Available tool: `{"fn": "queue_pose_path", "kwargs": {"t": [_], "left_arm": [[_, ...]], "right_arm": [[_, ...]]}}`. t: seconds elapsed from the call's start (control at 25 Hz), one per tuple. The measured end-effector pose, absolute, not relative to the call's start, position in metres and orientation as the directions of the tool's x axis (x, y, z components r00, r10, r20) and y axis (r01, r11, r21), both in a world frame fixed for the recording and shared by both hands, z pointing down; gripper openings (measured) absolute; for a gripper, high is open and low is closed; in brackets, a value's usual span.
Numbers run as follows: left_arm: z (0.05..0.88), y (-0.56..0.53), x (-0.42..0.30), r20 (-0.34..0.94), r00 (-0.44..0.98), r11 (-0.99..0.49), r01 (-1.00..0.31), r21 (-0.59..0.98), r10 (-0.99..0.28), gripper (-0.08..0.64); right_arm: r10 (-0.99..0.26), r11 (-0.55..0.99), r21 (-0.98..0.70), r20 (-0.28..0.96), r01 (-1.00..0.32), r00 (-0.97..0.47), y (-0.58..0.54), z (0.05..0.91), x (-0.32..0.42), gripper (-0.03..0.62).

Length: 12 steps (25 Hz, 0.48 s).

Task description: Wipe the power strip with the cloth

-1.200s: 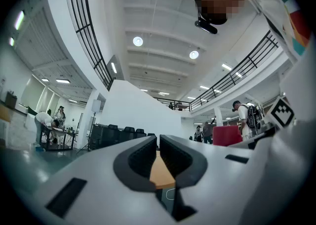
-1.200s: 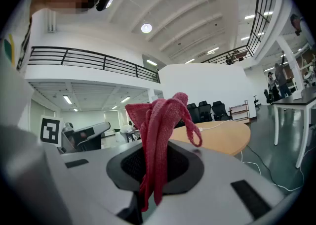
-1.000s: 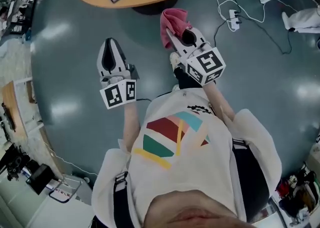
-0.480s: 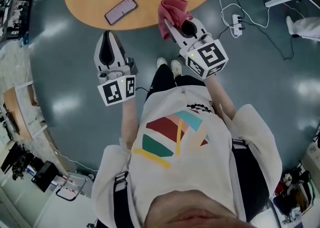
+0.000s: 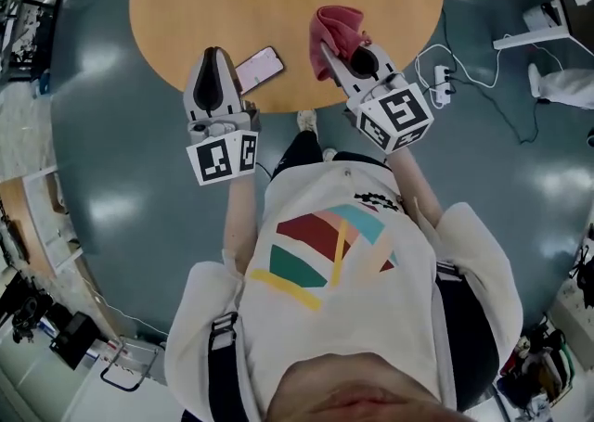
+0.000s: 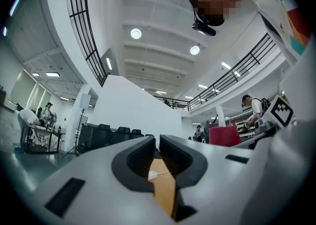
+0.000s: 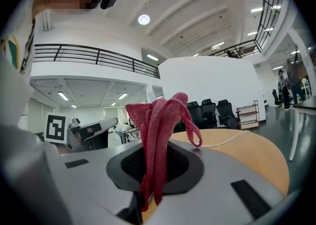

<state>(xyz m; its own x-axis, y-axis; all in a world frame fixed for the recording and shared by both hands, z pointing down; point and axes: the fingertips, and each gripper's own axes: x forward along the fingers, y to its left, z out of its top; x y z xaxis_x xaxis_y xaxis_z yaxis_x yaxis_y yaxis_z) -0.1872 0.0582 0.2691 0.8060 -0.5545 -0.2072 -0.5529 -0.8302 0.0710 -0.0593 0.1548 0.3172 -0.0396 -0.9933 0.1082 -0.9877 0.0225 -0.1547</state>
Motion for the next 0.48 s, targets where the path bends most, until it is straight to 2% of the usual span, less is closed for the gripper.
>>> {"fn": "queue_pose_path", "kwargs": {"t": [0.48], "left_arm": [[0.286, -0.046, -0.104, -0.106, 0.890, -0.895, -0.446, 0.008, -0.444, 0.067]], "right_arm": [[-0.994, 0.017, -0.155, 0.108, -0.988, -0.034, 0.062, 0.310, 0.002, 0.038]]}}
